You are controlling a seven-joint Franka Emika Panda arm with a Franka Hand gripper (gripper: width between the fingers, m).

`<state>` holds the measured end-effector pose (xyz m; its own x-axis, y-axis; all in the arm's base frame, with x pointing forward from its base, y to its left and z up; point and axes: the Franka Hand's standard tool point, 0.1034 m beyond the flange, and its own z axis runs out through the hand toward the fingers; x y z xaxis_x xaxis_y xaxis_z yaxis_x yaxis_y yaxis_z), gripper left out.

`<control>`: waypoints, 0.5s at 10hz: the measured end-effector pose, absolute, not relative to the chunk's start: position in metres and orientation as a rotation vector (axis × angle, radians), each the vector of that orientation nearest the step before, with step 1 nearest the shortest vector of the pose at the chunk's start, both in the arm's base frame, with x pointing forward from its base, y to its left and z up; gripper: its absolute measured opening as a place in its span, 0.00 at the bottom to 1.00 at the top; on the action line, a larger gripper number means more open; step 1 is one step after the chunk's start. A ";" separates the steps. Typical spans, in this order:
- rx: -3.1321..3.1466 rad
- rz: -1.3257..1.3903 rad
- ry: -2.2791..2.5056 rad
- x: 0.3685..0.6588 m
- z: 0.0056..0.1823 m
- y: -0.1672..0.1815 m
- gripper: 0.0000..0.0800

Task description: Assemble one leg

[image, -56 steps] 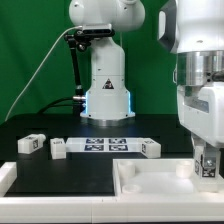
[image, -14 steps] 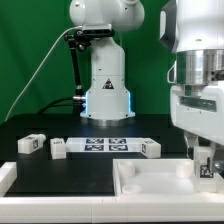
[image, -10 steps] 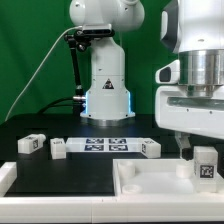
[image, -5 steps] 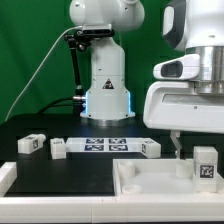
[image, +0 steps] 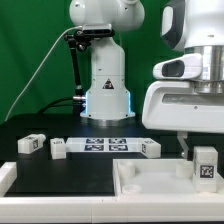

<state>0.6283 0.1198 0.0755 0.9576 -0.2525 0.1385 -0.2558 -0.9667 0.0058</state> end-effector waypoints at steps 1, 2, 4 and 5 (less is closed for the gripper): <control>3.082 0.214 -0.398 0.629 0.075 0.117 0.37; 3.077 0.213 -0.467 0.629 0.075 0.116 0.37; 3.005 0.215 -0.780 0.627 0.075 0.106 0.37; 2.964 0.209 -0.897 0.625 0.075 0.099 0.37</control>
Offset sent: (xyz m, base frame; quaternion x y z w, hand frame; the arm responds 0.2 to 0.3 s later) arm -0.0029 -0.0051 -0.0006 -0.0070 0.0150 0.3140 0.9493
